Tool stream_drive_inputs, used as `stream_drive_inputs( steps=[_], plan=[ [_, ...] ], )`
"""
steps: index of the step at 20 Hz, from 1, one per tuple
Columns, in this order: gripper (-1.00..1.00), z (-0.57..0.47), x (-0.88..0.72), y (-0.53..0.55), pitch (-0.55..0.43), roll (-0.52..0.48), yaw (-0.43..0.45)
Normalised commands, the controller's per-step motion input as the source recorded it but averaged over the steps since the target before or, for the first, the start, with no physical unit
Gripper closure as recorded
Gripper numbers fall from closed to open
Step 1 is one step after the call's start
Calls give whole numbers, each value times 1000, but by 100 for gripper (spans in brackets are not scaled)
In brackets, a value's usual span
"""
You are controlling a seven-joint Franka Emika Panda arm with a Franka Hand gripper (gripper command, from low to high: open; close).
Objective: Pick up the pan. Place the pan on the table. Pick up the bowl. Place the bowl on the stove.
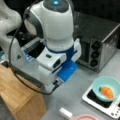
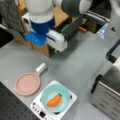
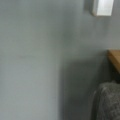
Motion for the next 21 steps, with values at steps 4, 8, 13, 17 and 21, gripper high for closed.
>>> stream_drive_inputs(
  steps=[4,8,13,17,21],
  plan=[
    [-100,-35,-590,272,-57,-58,-75],
    [-100,-20,-661,235,-141,-47,-29],
    [-100,-8,-598,174,-180,-40,42],
    [-100,-134,-330,130,-177,-42,26],
    [-100,-175,-133,61,-171,-39,15]
  ],
)
